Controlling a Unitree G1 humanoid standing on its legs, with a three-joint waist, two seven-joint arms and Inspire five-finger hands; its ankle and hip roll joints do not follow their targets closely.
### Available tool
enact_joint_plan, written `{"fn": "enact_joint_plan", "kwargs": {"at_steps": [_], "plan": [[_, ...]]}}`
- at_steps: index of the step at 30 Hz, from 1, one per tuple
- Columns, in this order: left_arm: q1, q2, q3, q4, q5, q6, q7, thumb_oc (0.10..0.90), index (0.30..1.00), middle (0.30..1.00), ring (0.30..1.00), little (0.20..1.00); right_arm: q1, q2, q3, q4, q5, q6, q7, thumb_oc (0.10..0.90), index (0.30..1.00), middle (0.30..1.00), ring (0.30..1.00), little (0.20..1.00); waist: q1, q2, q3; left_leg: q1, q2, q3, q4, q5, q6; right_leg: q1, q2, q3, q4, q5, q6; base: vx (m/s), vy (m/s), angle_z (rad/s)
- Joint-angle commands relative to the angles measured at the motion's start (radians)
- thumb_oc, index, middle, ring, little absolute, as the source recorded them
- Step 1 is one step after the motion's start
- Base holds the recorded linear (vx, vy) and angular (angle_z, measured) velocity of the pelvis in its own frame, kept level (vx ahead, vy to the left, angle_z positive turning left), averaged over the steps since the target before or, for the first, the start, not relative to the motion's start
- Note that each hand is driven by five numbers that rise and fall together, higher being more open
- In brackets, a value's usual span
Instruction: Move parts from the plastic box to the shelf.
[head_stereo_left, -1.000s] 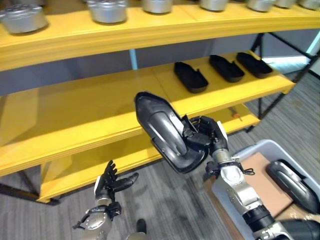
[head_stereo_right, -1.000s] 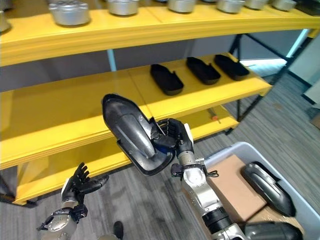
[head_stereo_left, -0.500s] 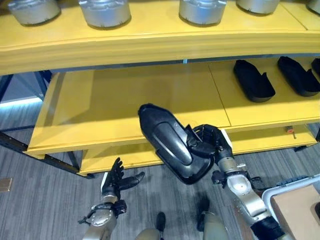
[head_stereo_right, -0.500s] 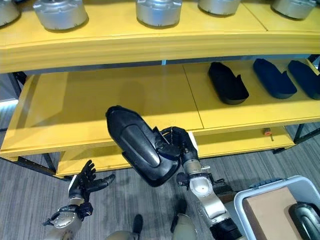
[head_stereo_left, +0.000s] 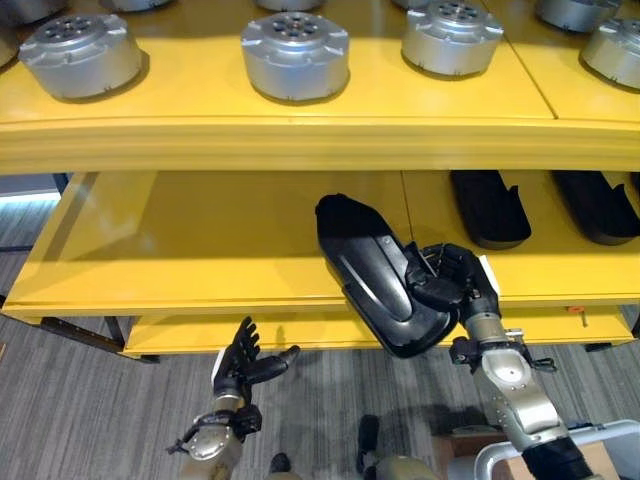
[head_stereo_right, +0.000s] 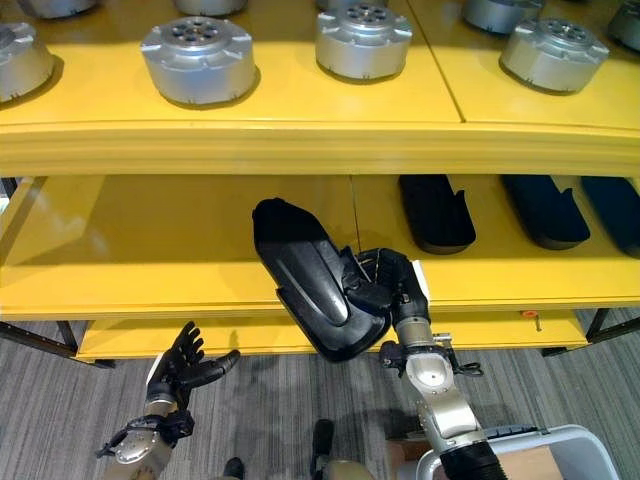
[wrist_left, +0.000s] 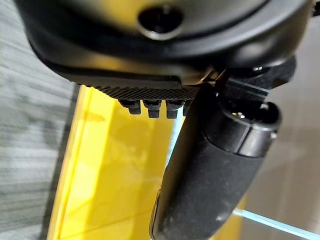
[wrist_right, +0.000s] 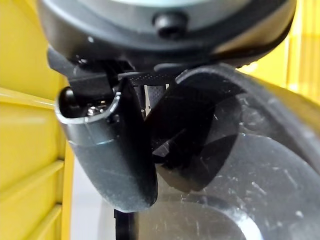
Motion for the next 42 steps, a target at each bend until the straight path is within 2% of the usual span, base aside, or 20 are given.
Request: {"fn": "enact_joint_plan", "kwargs": {"at_steps": [1,3,4,6,7,8,9,10,11,18,24,28,33,34,35,39,42], "plan": [[-0.022,0.071,0.008,-0.078,0.004,-0.081,-0.017,0.900,1.000,1.000,1.000,1.000,-0.090,0.006,-0.001,-0.182,0.054,-0.162,0.005,0.400,0.300,0.300,0.300,0.300,0.016,-0.053,-0.037,-0.124,-0.095,-0.038,0.296,0.075,-0.002,0.051,-0.113,0.033,0.077,-0.091,0.067,-0.04,-0.111,0.21],[-0.021,0.074,0.004,-0.082,0.006,-0.081,-0.021,0.900,1.000,1.000,1.000,1.000,-0.095,0.004,0.002,-0.184,0.054,-0.165,0.007,0.400,0.300,0.300,0.300,0.300,0.021,-0.062,-0.028,-0.156,-0.112,-0.052,0.351,0.083,-0.004,0.061,-0.118,0.026,0.067,-0.090,0.064,-0.01,-0.053,0.10],[-0.022,0.078,0.000,-0.085,0.009,-0.078,-0.022,0.900,1.000,1.000,1.000,1.000,-0.100,0.004,0.003,-0.185,0.051,-0.164,0.000,0.400,0.300,0.300,0.300,0.300,0.021,-0.065,-0.025,-0.179,-0.096,-0.036,0.336,0.090,0.001,0.071,-0.122,0.013,0.053,-0.091,0.066,0.03,-0.039,-0.13],[-0.019,0.081,-0.005,-0.092,0.008,-0.071,-0.034,0.900,1.000,1.000,1.000,1.000,-0.096,0.005,-0.006,-0.181,0.056,-0.164,-0.006,0.400,0.300,0.300,0.300,0.300,0.014,-0.068,-0.031,-0.179,-0.040,0.013,0.195,0.074,0.016,0.087,-0.132,-0.002,0.031,-0.094,0.082,0.09,0.068,0.19],[-0.022,0.084,-0.013,-0.088,0.017,-0.072,-0.031,0.900,1.000,1.000,1.000,1.000,-0.092,0.010,-0.011,-0.177,0.057,-0.165,-0.020,0.400,0.300,0.300,0.300,0.300,0.013,-0.062,-0.034,-0.195,0.016,0.047,0.046,0.101,0.012,0.095,-0.143,-0.006,0.026,-0.098,0.098,0.14,0.183,0.94],[-0.031,0.084,-0.020,-0.074,0.023,-0.071,-0.026,0.900,1.000,1.000,1.000,1.000,-0.084,0.010,-0.017,-0.177,0.055,-0.164,-0.028,0.400,0.300,0.300,0.300,0.300,0.007,-0.053,-0.038,-0.201,0.040,0.076,-0.001,0.140,0.000,0.095,-0.150,-0.005,0.031,-0.106,0.107,0.23,0.354,0.76],[-0.013,0.086,-0.011,-0.079,0.018,-0.073,-0.034,0.900,1.000,1.000,1.000,1.000,-0.073,0.020,-0.011,-0.178,0.047,-0.153,-0.017,0.400,0.300,0.300,0.300,0.300,0.008,-0.028,-0.052,-0.159,0.034,0.093,-0.029,0.103,0.004,0.102,-0.158,0.006,0.036,-0.112,0.119,0.17,0.273,0.19],[-0.013,0.086,-0.011,-0.079,0.018,-0.073,-0.034,0.900,1.000,1.000,1.000,1.000,-0.073,0.020,-0.011,-0.179,0.046,-0.153,-0.017,0.400,0.300,0.300,0.300,0.300,0.010,-0.029,-0.052,-0.156,0.034,0.095,-0.033,0.104,0.004,0.103,-0.159,0.008,0.036,-0.112,0.119,0.24,0.352,-0.49],[-0.003,0.087,-0.010,-0.082,0.006,-0.073,-0.039,0.900,1.000,1.000,1.000,1.000,-0.061,0.027,-0.021,-0.185,0.034,-0.151,-0.020,0.400,0.300,0.300,0.300,0.300,0.012,-0.026,-0.059,-0.127,0.012,0.125,-0.046,0.089,0.012,0.111,-0.180,0.007,0.039,-0.102,0.129,0.16,0.225,-0.57],[-0.006,0.127,-0.023,-0.110,0.016,-0.064,-0.044,0.900,1.000,1.000,1.000,1.000,-0.138,0.067,-0.004,-0.134,0.079,-0.139,-0.041,0.400,0.300,0.300,0.300,0.300,0.040,-0.047,-0.047,-0.093,-0.041,0.180,-0.067,0.050,0.053,0.094,-0.244,0.031,0.055,-0.078,0.172,0.08,0.173,-0.16],[-0.054,0.162,-0.070,-0.144,-0.015,-0.059,-0.030,0.900,1.000,1.000,1.000,1.000,-0.350,0.108,0.032,-0.022,0.168,-0.141,-0.112,0.400,0.300,0.300,0.300,0.300,0.077,-0.064,0.007,-0.178,-0.072,0.175,0.002,0.020,0.070,0.031,-0.284,0.025,0.070,-0.055,0.191,-0.06,0.082,-0.05],[-0.105,0.192,-0.095,-0.159,-0.024,-0.067,-0.015,0.900,1.000,1.000,1.000,1.000,-0.524,0.090,0.016,0.049,0.219,-0.156,-0.163,0.400,0.300,0.300,0.300,0.300,0.095,-0.063,0.065,-0.269,-0.076,0.163,0.077,0.006,0.067,-0.027,-0.304,0.014,0.095,-0.047,0.192,-0.13,0.035,0.07],[-0.139,0.201,-0.109,-0.156,-0.056,-0.077,0.006,0.900,1.000,1.000,1.000,1.000,-0.690,0.051,0.002,0.128,0.217,-0.154,-0.227,0.400,0.300,0.300,0.300,0.300,0.107,-0.048,0.119,-0.346,-0.076,0.157,0.141,-0.004,0.068,-0.098,-0.311,0.016,0.140,-0.043,0.186,-0.08,0.030,0.09],[-0.143,0.204,-0.114,-0.155,-0.062,-0.079,0.010,0.900,1.000,1.000,1.000,1.000,-0.731,0.046,-0.009,0.166,0.233,-0.159,-0.248,0.400,0.300,0.300,0.300,0.300,0.109,-0.045,0.128,-0.357,-0.074,0.157,0.147,-0.004,0.068,-0.105,-0.313,0.014,0.146,-0.042,0.186,-0.06,0.022,0.03],[-0.158,0.207,-0.129,-0.163,-0.081,-0.083,0.015,0.900,1.000,1.000,1.000,1.000,-0.835,0.023,-0.030,0.259,0.255,-0.170,-0.288,0.400,0.300,0.300,0.300,0.300,0.114,-0.035,0.148,-0.379,-0.076,0.154,0.157,-0.004,0.065,-0.122,-0.317,0.011,0.156,-0.042,0.184,-0.06,0.022,0.05],[-0.171,0.207,-0.144,-0.166,-0.092,-0.086,0.023,0.900,1.000,1.000,1.000,1.000,-0.908,-0.007,-0.046,0.361,0.268,-0.170,-0.327,0.400,0.300,0.300,0.300,0.300,0.115,-0.027,0.171,-0.403,-0.078,0.148,0.168,-0.004,0.066,-0.145,-0.319,0.010,0.176,-0.047,0.183,-0.05,0.021,0.05],[-0.196,0.205,-0.162,-0.167,-0.093,-0.093,0.038,0.900,1.000,1.000,1.000,1.000,-0.976,-0.035,-0.064,0.477,0.269,-0.164,-0.368,0.400,0.300,0.300,0.300,0.300,0.117,-0.006,0.209,-0.442,-0.073,0.136,0.210,-0.013,0.066,-0.192,-0.322,0.015,0.246,-0.071,0.176,-0.09,0.007,0.01]]}}
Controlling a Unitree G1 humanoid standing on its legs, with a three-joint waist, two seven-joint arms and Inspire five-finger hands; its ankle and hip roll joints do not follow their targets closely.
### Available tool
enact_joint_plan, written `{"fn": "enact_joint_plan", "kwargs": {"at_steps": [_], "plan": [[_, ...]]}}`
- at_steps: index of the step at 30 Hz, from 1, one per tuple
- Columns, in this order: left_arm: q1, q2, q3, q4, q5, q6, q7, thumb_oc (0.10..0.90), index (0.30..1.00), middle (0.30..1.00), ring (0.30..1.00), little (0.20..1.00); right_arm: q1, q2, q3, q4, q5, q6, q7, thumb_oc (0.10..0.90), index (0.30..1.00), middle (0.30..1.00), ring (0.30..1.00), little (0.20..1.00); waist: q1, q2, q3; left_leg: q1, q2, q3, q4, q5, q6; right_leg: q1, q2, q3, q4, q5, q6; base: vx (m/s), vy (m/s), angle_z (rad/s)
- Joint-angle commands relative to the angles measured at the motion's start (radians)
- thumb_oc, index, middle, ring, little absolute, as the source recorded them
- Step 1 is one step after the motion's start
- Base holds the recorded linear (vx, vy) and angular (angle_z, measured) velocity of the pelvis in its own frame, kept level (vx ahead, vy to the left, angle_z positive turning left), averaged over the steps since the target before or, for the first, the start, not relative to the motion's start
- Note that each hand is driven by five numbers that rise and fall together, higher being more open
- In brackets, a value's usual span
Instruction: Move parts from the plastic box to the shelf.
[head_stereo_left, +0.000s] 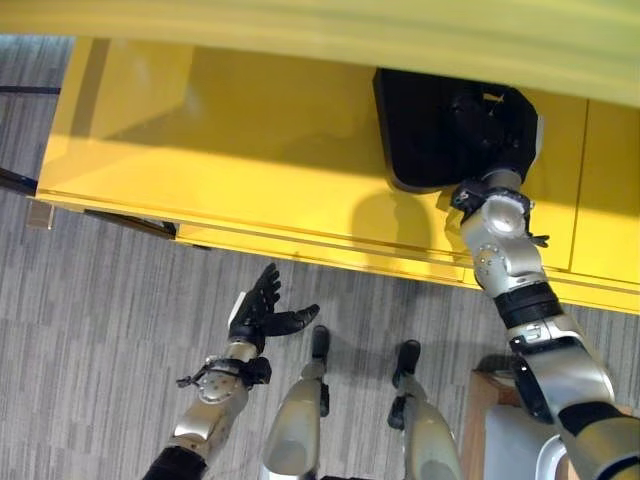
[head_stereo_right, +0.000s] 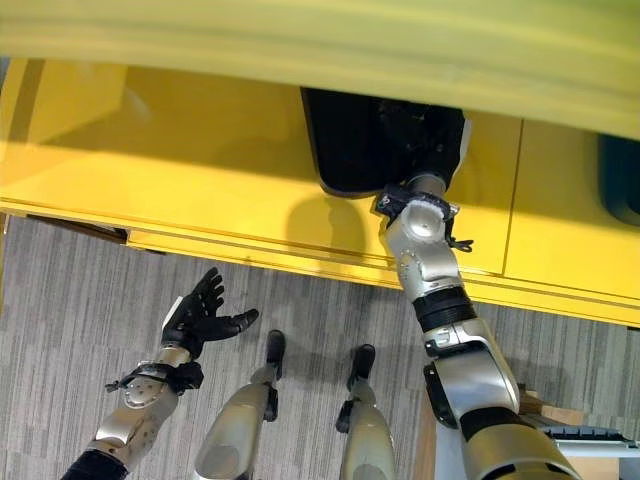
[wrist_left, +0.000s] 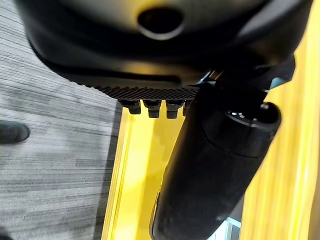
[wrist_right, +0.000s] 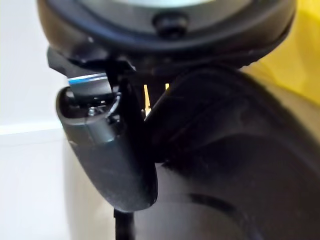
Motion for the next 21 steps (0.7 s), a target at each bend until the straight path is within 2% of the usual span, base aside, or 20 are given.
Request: {"fn": "enact_joint_plan", "kwargs": {"at_steps": [1,3,9,21], "plan": [[0.025,0.043,0.017,-0.124,0.003,-0.091,0.015,0.900,1.000,1.000,1.000,1.000,-0.117,-0.048,-0.038,-0.080,0.015,-0.100,-0.048,0.400,0.300,0.300,0.300,0.300,-0.018,-0.027,-0.056,-0.059,0.054,-0.024,0.178,-0.104,-0.026,0.019,-0.115,0.016,0.175,-0.088,0.059,-0.10,0.002,0.08],[0.008,0.037,0.012,-0.124,0.006,-0.096,0.032,0.900,1.000,1.000,1.000,1.000,-0.110,-0.041,-0.053,-0.054,0.023,-0.104,-0.067,0.400,0.300,0.300,0.300,0.300,-0.025,-0.016,-0.036,-0.103,0.057,-0.032,0.266,-0.139,-0.026,-0.035,-0.108,0.036,0.276,-0.133,0.046,-0.12,-0.015,0.09],[-0.004,0.038,-0.002,-0.122,0.000,-0.092,0.044,0.900,1.000,1.000,1.000,1.000,-0.120,-0.043,-0.075,0.019,0.046,-0.102,-0.085,0.400,0.300,0.300,0.300,0.300,-0.033,-0.005,-0.020,-0.176,0.075,-0.051,0.401,-0.187,-0.033,-0.136,-0.093,0.064,0.437,-0.203,0.024,-0.07,-0.042,0.05],[-0.007,0.053,-0.022,-0.121,-0.009,-0.090,0.039,0.900,1.000,1.000,1.000,1.000,-0.114,-0.029,-0.119,0.109,0.129,-0.133,-0.093,0.400,0.300,0.300,0.300,0.300,-0.038,0.005,-0.016,-0.173,0.088,-0.066,0.413,-0.192,-0.047,-0.147,-0.081,0.061,0.478,-0.227,0.014,-0.02,-0.036,-0.03]]}}
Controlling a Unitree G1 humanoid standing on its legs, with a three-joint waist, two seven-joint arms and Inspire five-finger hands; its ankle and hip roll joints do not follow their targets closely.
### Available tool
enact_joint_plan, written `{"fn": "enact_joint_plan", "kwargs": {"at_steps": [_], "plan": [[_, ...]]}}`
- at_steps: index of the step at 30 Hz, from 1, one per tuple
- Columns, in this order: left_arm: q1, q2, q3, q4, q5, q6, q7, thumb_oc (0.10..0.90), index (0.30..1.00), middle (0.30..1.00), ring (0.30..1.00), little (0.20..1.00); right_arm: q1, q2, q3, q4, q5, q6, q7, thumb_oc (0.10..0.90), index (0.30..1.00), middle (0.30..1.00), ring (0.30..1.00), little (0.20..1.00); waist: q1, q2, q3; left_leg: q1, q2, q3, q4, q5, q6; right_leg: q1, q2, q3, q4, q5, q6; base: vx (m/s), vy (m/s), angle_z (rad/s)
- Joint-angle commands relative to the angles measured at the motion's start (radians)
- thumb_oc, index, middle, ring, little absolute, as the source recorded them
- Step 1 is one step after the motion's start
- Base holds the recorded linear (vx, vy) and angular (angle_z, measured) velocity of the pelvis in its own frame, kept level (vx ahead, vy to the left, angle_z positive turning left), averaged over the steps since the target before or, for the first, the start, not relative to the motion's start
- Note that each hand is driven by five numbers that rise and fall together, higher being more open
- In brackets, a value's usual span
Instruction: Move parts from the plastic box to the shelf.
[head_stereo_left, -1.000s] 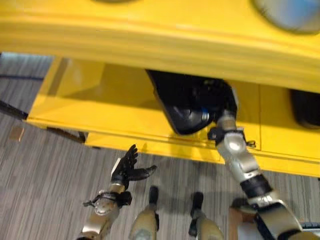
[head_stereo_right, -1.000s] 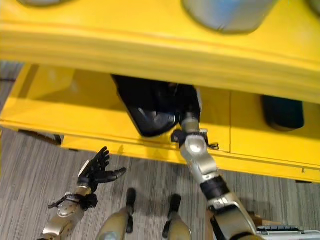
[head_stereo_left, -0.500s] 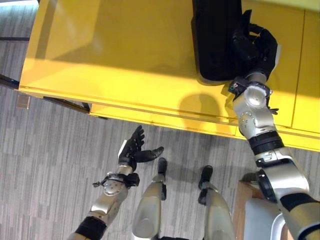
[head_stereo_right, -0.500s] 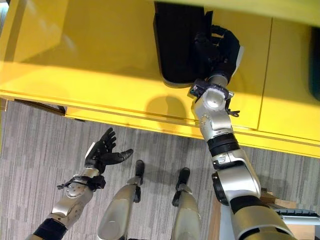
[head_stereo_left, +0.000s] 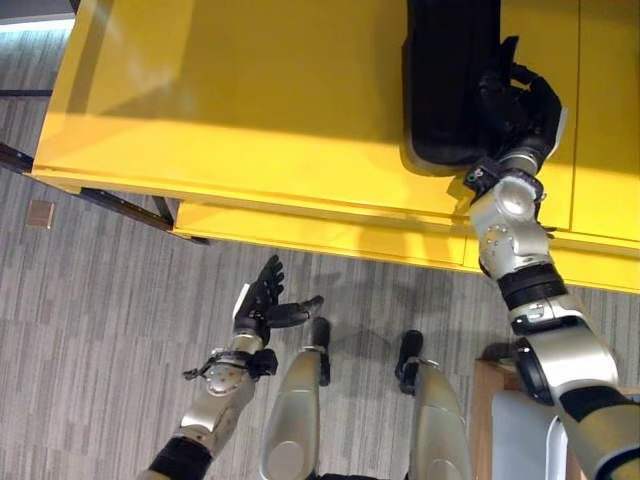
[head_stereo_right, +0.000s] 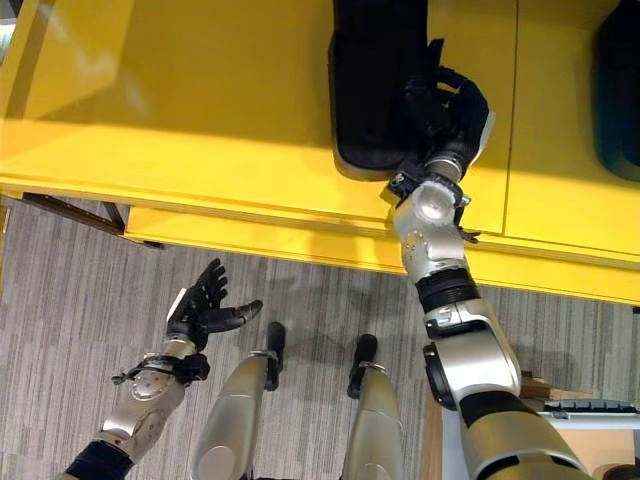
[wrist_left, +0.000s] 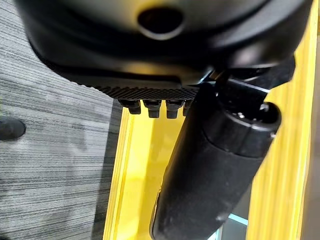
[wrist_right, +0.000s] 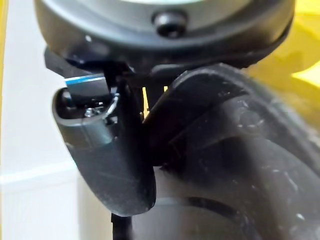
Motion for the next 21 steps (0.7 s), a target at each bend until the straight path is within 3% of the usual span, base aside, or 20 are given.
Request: {"fn": "enact_joint_plan", "kwargs": {"at_steps": [1,21], "plan": [[0.030,0.052,0.006,-0.118,-0.007,-0.075,0.000,0.900,1.000,1.000,1.000,1.000,-0.052,-0.045,-0.089,-0.004,0.042,-0.081,-0.039,0.400,0.300,0.300,0.300,0.300,-0.007,-0.001,-0.044,0.028,0.062,-0.052,0.012,-0.035,-0.060,0.091,-0.043,0.005,0.003,-0.032,0.048,0.00,0.000,0.00],[0.038,0.049,0.001,-0.121,-0.020,-0.075,0.012,0.900,1.000,1.000,1.000,1.000,-0.080,-0.093,-0.108,0.020,0.076,-0.115,-0.062,0.400,0.300,0.300,0.300,0.300,-0.016,-0.001,-0.035,0.041,0.070,-0.059,-0.007,-0.024,-0.067,0.098,-0.038,-0.004,0.017,-0.043,0.045,0.00,-0.003,0.00]]}}
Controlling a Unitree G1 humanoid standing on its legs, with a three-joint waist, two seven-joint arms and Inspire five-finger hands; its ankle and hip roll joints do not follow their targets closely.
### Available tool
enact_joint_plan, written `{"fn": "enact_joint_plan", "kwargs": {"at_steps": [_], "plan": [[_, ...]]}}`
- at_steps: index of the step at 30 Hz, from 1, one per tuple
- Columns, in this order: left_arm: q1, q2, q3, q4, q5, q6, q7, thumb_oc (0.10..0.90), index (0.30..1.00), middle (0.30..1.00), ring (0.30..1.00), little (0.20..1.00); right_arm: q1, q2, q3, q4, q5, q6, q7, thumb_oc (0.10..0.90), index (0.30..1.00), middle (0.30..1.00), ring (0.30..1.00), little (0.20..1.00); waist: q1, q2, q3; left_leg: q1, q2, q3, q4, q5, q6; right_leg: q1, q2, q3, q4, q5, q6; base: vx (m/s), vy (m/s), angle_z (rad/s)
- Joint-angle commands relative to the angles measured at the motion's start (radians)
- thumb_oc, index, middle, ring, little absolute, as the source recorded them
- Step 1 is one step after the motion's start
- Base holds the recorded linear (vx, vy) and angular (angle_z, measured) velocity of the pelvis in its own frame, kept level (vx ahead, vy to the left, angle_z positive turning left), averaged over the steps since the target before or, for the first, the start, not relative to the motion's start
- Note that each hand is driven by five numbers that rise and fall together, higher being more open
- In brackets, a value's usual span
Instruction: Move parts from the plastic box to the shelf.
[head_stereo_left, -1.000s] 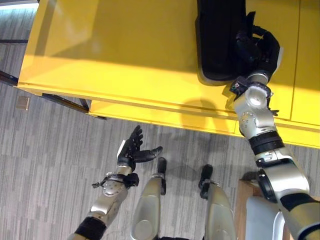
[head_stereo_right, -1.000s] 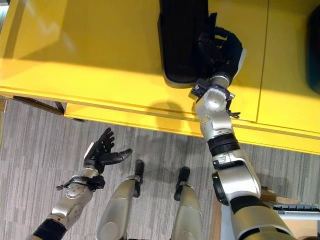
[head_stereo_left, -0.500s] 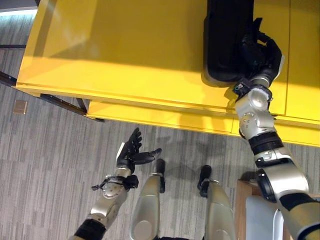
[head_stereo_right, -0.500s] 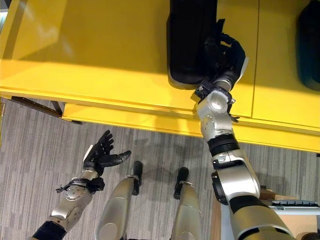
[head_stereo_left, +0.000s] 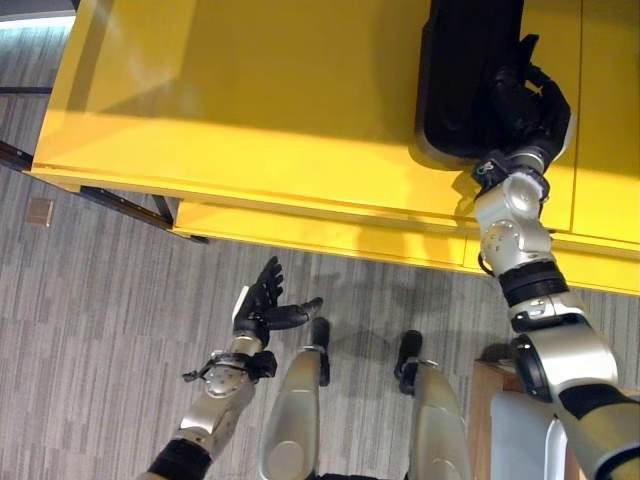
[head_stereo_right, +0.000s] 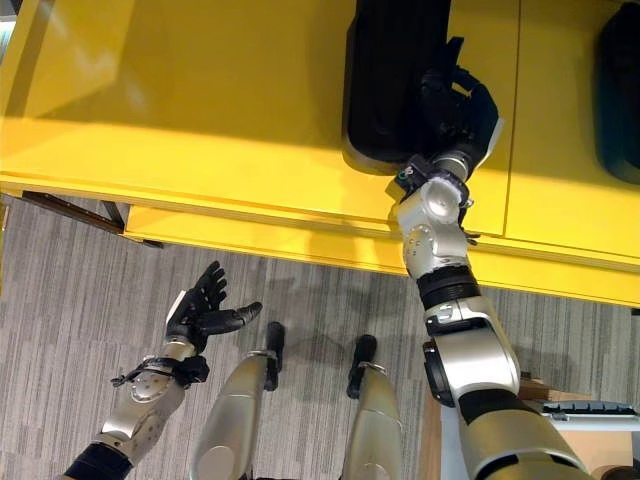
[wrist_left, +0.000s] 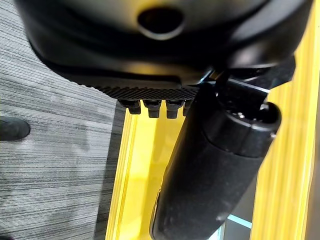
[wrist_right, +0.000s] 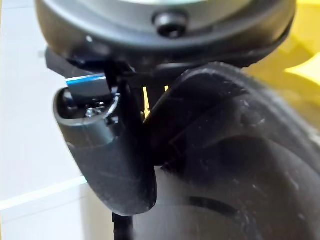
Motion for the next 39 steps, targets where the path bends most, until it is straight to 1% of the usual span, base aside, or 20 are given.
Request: {"fn": "enact_joint_plan", "kwargs": {"at_steps": [1,15,30,31,32,33,35,36,39], "plan": [[0.030,0.045,0.002,-0.121,-0.021,-0.074,0.009,0.900,1.000,1.000,1.000,1.000,-0.063,-0.097,-0.073,0.000,0.015,-0.092,-0.043,0.400,0.300,0.300,0.300,0.300,-0.016,0.005,-0.036,0.041,0.071,-0.055,-0.004,-0.024,-0.069,0.096,-0.037,-0.001,0.018,-0.042,0.045,0.00,0.000,0.00],[0.032,0.036,0.001,-0.118,-0.028,-0.075,0.020,0.900,1.000,1.000,1.000,1.000,-0.016,-0.098,-0.103,-0.033,0.022,-0.118,-0.063,0.400,0.300,0.300,0.300,0.300,-0.030,-0.002,-0.030,0.051,0.074,-0.055,-0.008,-0.025,-0.070,0.104,-0.036,-0.005,0.025,-0.045,0.044,0.00,0.000,0.00],[0.026,0.034,0.000,-0.116,-0.028,-0.078,0.027,0.900,1.000,1.000,1.000,1.000,-0.002,-0.093,-0.107,-0.060,-0.014,-0.117,-0.089,0.404,0.305,0.305,0.305,0.305,-0.036,-0.006,-0.029,0.058,0.075,-0.056,-0.012,-0.024,-0.071,0.110,-0.035,-0.005,0.023,-0.044,0.044,0.00,0.000,0.00],[0.026,0.033,0.000,-0.115,-0.028,-0.079,0.028,0.900,1.000,1.000,1.000,1.000,0.000,-0.091,-0.108,-0.062,-0.013,-0.118,-0.092,0.706,0.728,0.728,0.728,0.728,-0.037,-0.007,-0.029,0.059,0.075,-0.056,-0.011,-0.024,-0.070,0.111,-0.035,-0.004,0.023,-0.043,0.044,0.00,0.000,0.00],[0.026,0.033,-0.002,-0.113,-0.028,-0.079,0.028,0.900,1.000,1.000,1.000,1.000,0.000,-0.090,-0.108,-0.063,-0.014,-0.119,-0.095,0.900,1.000,1.000,1.000,1.000,-0.036,-0.008,-0.029,0.060,0.075,-0.056,-0.012,-0.024,-0.070,0.112,-0.034,-0.004,0.022,-0.043,0.044,0.00,0.000,0.00],[0.025,0.033,-0.002,-0.112,-0.027,-0.078,0.030,0.900,1.000,1.000,1.000,1.000,0.000,-0.089,-0.108,-0.065,-0.014,-0.120,-0.097,0.900,1.000,1.000,1.000,1.000,-0.036,-0.007,-0.029,0.061,0.075,-0.056,-0.013,-0.023,-0.070,0.112,-0.034,-0.004,0.022,-0.042,0.044,0.00,0.000,0.00],[0.026,0.030,0.000,-0.112,-0.025,-0.075,0.036,0.900,1.000,1.000,1.000,1.000,0.017,-0.067,-0.122,-0.119,-0.013,-0.143,-0.120,0.900,1.000,1.000,1.000,1.000,-0.039,-0.008,-0.028,0.060,0.074,-0.056,-0.013,-0.024,-0.069,0.111,-0.034,-0.005,0.023,-0.041,0.044,0.00,0.000,0.00],[0.027,0.031,0.000,-0.112,-0.024,-0.075,0.037,0.900,1.000,1.000,1.000,1.000,0.020,-0.065,-0.123,-0.123,-0.016,-0.142,-0.123,0.900,1.000,1.000,1.000,1.000,-0.039,-0.009,-0.029,0.060,0.074,-0.056,-0.012,-0.024,-0.069,0.111,-0.035,-0.005,0.023,-0.041,0.044,0.00,0.000,0.00],[0.024,0.025,-0.001,-0.111,-0.020,-0.069,0.047,0.900,1.000,1.000,1.000,1.000,0.049,-0.030,-0.130,-0.218,-0.049,-0.155,-0.156,0.900,1.000,1.000,1.000,1.000,-0.043,-0.010,-0.029,0.058,0.072,-0.058,-0.012,-0.024,-0.068,0.110,-0.035,-0.003,0.024,-0.041,0.043,0.00,0.000,0.00]]}}
